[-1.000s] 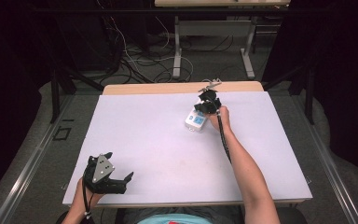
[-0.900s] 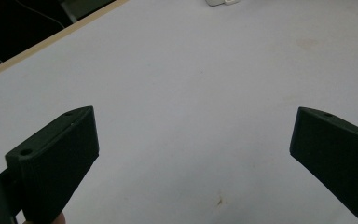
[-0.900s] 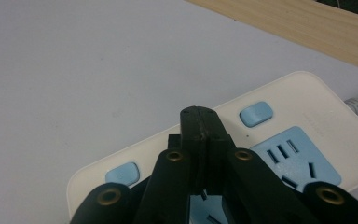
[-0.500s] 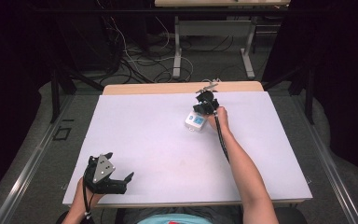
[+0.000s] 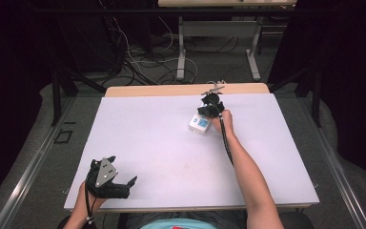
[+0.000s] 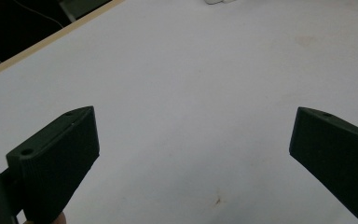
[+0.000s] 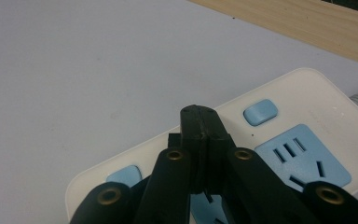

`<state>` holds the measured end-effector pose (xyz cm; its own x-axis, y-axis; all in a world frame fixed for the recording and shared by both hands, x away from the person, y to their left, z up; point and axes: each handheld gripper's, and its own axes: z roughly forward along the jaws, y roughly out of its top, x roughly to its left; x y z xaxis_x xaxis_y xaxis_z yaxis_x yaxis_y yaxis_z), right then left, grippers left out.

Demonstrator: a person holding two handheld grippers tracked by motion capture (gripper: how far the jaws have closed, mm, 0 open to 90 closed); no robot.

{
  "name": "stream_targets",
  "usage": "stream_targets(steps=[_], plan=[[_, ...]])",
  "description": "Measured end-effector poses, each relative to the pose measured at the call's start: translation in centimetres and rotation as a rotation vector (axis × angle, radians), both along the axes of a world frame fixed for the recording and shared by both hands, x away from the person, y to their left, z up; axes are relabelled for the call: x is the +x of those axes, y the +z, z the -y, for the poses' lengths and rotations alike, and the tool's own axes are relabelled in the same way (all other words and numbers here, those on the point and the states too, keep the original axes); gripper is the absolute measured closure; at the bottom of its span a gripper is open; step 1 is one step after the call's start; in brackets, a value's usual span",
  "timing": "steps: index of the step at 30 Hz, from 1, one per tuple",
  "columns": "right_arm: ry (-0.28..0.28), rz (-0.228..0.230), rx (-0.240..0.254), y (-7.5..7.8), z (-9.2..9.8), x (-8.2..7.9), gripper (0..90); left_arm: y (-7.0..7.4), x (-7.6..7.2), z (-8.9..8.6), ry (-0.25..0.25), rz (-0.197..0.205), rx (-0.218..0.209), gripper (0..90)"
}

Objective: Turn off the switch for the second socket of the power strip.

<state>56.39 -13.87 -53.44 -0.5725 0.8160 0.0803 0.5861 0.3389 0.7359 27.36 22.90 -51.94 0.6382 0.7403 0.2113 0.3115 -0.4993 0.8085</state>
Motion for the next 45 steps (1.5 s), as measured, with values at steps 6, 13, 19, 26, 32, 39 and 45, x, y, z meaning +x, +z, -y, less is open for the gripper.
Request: stream_targets(steps=[6, 13, 19, 26, 32, 39, 45], plan=[[-0.012, -0.023, 0.034, -0.08, 0.18, -0.02, 90.0, -0.02, -0.01, 0.04, 0.001, 0.000, 0.000, 1.3], [-0.046, 0.010, 0.022, -0.31, 0.16, 0.08, 90.0, 0.01, 0.01, -0.03, -0.002, -0.002, 0.008, 1.3], [-0.047, 0.014, 0.013, -0.30, 0.14, 0.05, 90.0, -0.01, 0.04, 0.02, -0.002, -0.001, 0.009, 1.3], [-0.041, 0.013, 0.004, -0.24, 0.08, 0.02, 90.0, -0.02, 0.05, 0.02, -0.001, -0.002, 0.011, 1.3], [-0.035, 0.019, -0.008, -0.22, 0.04, 0.03, 90.0, -0.02, 0.05, 0.03, -0.002, -0.002, 0.010, 1.3], [-0.027, 0.039, -0.005, -0.33, 0.00, 0.12, 90.0, -0.02, 0.04, 0.03, -0.002, -0.004, 0.011, 1.3], [-0.039, 0.023, -0.008, -0.24, -0.07, 0.01, 90.0, -0.01, 0.05, 0.02, -0.003, -0.002, 0.012, 1.3]])
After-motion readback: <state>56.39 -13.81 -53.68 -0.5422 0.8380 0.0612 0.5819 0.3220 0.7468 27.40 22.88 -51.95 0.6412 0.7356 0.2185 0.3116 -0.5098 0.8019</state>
